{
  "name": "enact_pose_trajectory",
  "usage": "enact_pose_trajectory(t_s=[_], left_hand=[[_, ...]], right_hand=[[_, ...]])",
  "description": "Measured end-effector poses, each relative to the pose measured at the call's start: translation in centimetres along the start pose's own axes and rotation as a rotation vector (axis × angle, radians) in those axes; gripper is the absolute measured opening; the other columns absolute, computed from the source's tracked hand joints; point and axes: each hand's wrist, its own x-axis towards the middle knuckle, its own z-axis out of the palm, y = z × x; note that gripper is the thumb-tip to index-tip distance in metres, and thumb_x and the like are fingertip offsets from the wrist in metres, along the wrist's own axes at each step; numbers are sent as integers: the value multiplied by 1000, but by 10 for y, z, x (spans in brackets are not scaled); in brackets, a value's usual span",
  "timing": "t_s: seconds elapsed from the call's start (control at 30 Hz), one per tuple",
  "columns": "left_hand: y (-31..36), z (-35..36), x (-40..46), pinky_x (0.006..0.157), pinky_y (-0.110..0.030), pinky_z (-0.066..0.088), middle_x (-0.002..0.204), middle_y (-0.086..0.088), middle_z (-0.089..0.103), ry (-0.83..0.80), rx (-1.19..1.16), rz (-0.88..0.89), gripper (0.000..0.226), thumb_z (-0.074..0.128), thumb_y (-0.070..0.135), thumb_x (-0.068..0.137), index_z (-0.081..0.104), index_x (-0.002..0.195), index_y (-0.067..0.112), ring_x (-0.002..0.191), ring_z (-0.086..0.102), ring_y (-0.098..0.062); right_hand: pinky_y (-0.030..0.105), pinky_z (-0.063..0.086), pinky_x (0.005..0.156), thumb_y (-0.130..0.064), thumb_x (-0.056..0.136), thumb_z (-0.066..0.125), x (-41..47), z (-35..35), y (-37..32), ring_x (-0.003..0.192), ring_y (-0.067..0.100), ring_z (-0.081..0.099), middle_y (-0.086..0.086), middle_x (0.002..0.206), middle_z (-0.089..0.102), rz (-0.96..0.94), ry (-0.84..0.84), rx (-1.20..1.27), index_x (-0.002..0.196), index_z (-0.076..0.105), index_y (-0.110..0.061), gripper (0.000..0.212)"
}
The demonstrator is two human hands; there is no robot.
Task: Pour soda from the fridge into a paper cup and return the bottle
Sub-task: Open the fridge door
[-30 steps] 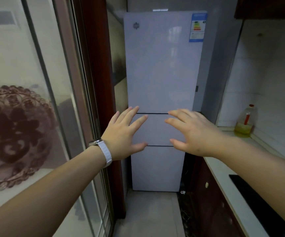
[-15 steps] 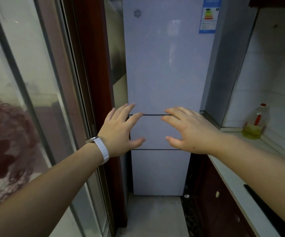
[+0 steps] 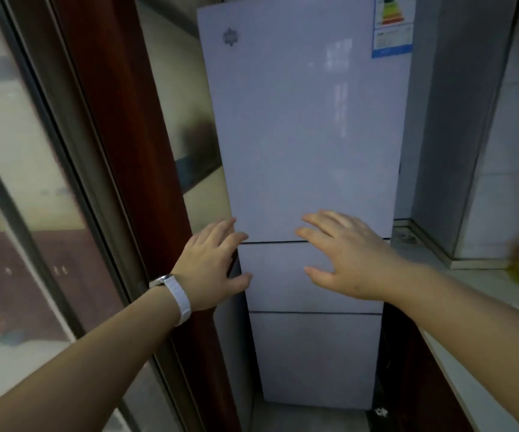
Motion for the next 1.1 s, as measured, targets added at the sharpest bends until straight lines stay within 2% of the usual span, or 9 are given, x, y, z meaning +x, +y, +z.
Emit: enact_pose_trajectory(t_s=[0.1,0.23,0.4,0.6,0.73,0.83,0.97,1.0,1.1], left_hand=[[10,18,31,113,-39,25,159,-4,25,9,-164,-110,71,68,51,82,42,143,24,144,25,-25],[18,37,60,105,-25,24,152,-4,34,21,-470,-299,67,72,42,84,43,140,20,139,32,-21],[7,45,82,110,-31,26,152,-1,33,-5,-433,-328,67,71,41,85,41,141,22,140,30,-20],[-14,67,101,105,-33,35,137,1,44,7,-539,-434,61,71,38,86,43,138,22,127,41,-17],[-35,86,117,94,-27,34,128,7,43,22,-723,-598,55,66,30,91,45,140,17,118,39,-7],[-59,105,136,92,-28,36,132,-1,48,54,-872,-732,50,63,28,94,45,139,15,119,44,-13],[-89,131,169,84,-26,36,126,-2,50,93,-1030,-834,45,59,22,96,44,136,9,90,51,-8],[-96,139,178,83,-26,37,125,-3,50,92,-1043,-838,45,59,22,96,43,136,8,89,51,-8],[-112,162,205,91,-30,42,139,-10,47,96,-1107,-836,53,62,26,94,40,138,8,112,53,-22]], right_hand=[[40,23,111,-62,82,35,15,4,39,139,27,29,2,150,36,-14,-2,4,140,41,-25,69],[42,24,111,-61,81,33,33,14,69,139,27,27,2,150,36,-59,-3,13,140,41,-24,70],[43,29,110,-59,82,38,50,30,87,136,29,33,2,146,41,-86,9,41,137,45,-23,66],[40,28,110,-60,82,37,80,52,96,137,27,32,2,147,40,-105,10,70,138,44,-23,68],[38,23,111,-59,84,37,101,68,95,139,25,28,0,150,36,-123,4,64,141,41,-24,67],[37,24,109,-58,85,40,115,75,94,137,26,32,1,148,39,-107,30,59,138,44,-23,64],[33,21,107,-57,85,42,148,85,96,138,25,30,0,149,37,-83,26,18,139,43,-25,63],[34,21,108,-59,85,41,158,88,96,139,25,29,-1,150,36,-81,19,4,140,42,-26,64],[37,21,111,-60,85,40,193,100,89,141,24,25,-2,152,31,-100,8,-28,142,38,-27,65]])
